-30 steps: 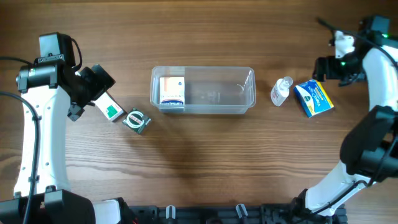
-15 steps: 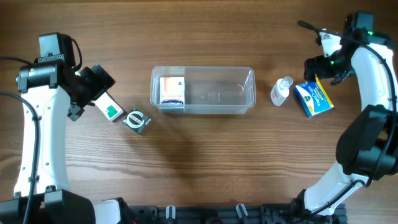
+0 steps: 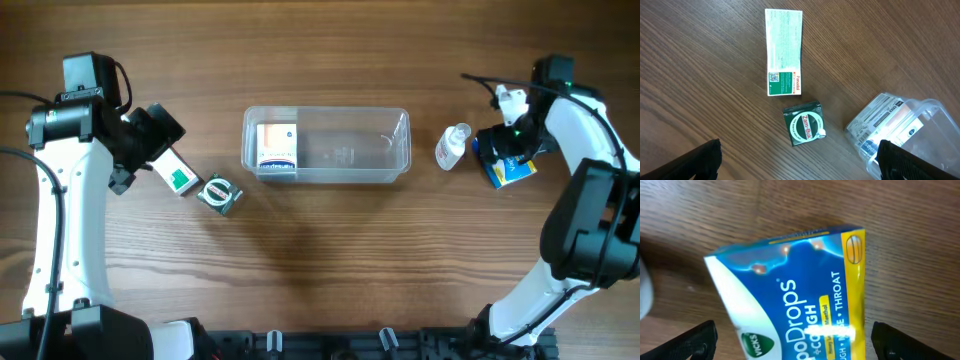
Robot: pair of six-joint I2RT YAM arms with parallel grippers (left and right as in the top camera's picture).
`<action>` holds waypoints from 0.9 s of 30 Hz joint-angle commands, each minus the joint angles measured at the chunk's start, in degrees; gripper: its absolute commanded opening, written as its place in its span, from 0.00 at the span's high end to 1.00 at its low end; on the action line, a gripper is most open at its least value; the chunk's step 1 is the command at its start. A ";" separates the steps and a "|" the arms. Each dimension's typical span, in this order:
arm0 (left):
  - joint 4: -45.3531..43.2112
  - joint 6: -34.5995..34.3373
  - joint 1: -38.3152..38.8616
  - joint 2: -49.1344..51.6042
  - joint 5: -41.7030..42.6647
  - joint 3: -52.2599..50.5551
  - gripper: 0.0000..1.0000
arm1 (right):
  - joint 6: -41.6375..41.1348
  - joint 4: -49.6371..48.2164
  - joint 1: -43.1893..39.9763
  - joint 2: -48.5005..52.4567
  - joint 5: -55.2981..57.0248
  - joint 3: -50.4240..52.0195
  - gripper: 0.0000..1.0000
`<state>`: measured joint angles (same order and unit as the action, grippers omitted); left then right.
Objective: Pack container
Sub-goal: 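Lower the right gripper onto the blue Vicks packet and close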
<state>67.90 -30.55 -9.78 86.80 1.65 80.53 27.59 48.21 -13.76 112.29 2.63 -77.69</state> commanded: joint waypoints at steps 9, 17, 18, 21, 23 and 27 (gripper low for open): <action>-0.15 0.04 -0.20 0.39 0.46 -0.07 0.00 | 5.64 -10.43 0.04 0.76 0.63 6.47 0.00; -0.15 0.04 -0.20 0.39 0.46 -0.07 0.00 | 3.21 -13.33 -0.02 0.76 1.64 6.47 0.00; -0.15 0.04 -0.20 0.39 0.46 -0.07 0.00 | 2.21 -13.53 -0.02 0.76 1.68 6.47 0.01; -0.15 0.04 -0.20 0.39 0.46 -0.07 0.00 | 0.39 -13.49 -0.02 0.76 1.66 6.45 0.03; -0.15 0.04 -0.20 0.39 0.46 -0.07 0.00 | 0.26 -13.31 -0.02 0.66 1.88 6.45 0.05; -0.15 0.04 -0.20 0.39 0.46 -0.07 0.00 | -2.01 -13.18 -0.02 -0.26 2.19 5.97 0.12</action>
<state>67.90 -30.55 -9.78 86.80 1.65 80.53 28.88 35.05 -13.80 112.29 3.57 -71.70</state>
